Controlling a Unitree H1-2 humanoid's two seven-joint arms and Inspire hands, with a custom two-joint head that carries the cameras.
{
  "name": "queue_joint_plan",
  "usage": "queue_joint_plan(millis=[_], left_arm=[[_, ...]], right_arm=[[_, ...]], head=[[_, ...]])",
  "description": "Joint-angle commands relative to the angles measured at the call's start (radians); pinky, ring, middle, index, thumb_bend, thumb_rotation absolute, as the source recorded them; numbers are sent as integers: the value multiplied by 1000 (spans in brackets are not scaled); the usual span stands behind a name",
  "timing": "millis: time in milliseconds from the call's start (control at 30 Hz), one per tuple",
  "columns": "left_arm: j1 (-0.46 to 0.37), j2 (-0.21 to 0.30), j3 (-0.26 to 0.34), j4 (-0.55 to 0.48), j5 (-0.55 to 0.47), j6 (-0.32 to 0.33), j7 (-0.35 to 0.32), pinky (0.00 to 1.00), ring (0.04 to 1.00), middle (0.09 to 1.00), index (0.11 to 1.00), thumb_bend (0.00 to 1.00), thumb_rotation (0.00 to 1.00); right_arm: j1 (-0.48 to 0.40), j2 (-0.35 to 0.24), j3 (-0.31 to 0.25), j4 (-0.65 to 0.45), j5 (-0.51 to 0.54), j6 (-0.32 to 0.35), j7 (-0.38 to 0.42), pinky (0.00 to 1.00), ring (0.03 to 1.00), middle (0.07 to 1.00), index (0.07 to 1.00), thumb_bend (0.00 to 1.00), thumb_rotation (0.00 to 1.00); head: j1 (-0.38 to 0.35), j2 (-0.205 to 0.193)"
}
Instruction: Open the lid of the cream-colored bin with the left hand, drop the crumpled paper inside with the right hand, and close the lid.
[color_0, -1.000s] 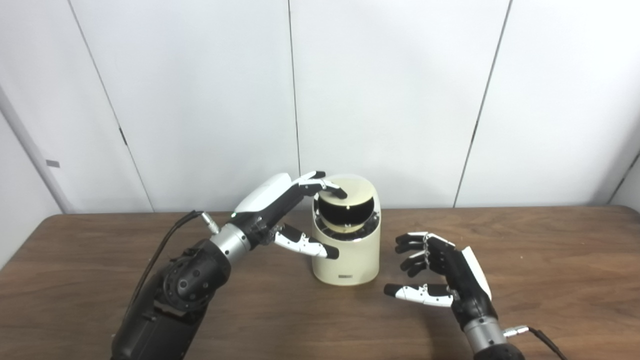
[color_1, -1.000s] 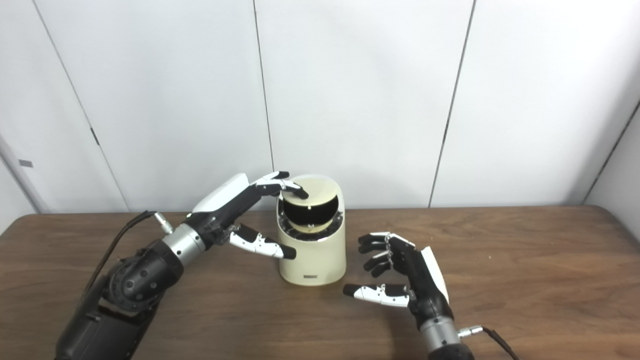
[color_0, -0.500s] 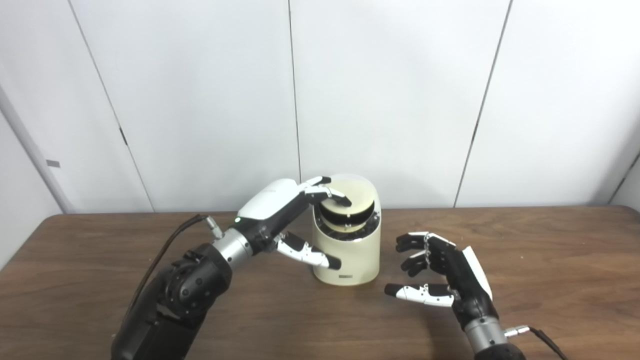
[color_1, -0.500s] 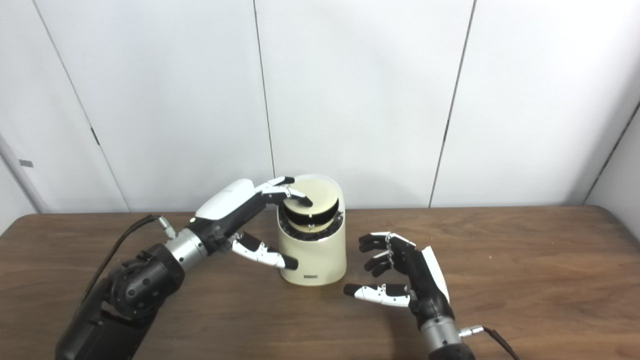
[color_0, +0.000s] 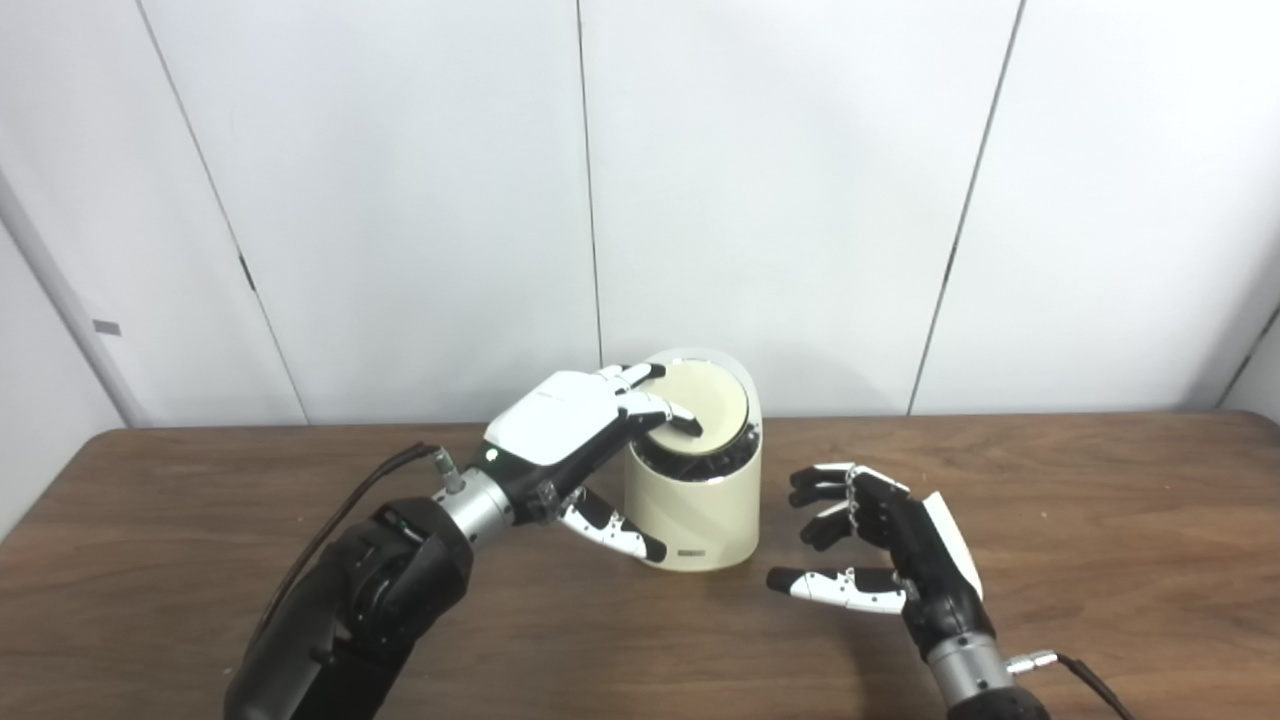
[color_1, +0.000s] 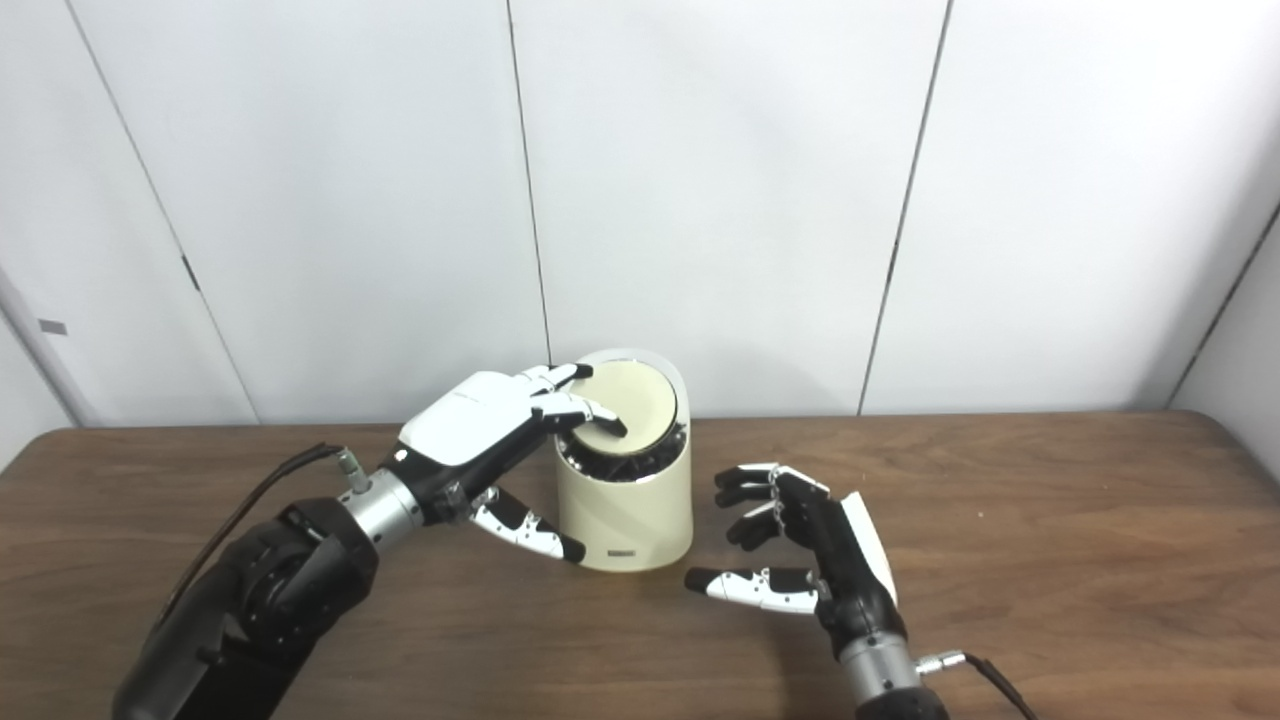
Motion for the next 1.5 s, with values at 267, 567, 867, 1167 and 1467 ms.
queue_joint_plan(millis=[267, 567, 867, 1167, 1467], left_arm=[[-29, 17, 1, -41, 77, -15, 42, 981, 972, 807, 823, 873, 257], [-18, 18, -19, -41, 129, -41, 44, 994, 958, 805, 815, 879, 242], [-25, 27, -62, -42, 140, -23, -44, 1000, 952, 748, 753, 902, 225], [-31, 33, -84, -39, 143, 0, -80, 1000, 930, 721, 721, 919, 242], [-31, 42, -81, -42, 128, 2, -65, 1000, 927, 726, 730, 907, 251]], right_arm=[[-32, 2, 1, -54, 9, -15, 1, 435, 475, 612, 623, 691, 0], [-31, 3, 3, -62, 4, -13, -3, 449, 479, 611, 619, 693, 0], [-31, 6, 2, -79, -7, 2, -8, 450, 490, 630, 617, 694, 0], [-32, 5, 1, -83, -22, 3, -9, 450, 496, 634, 621, 689, 0], [-32, 6, -1, -82, -19, -1, -9, 450, 504, 630, 620, 680, 0]], head=[[-1, 7], [-5, 14], [-7, 23], [-8, 29], [-5, 27]])
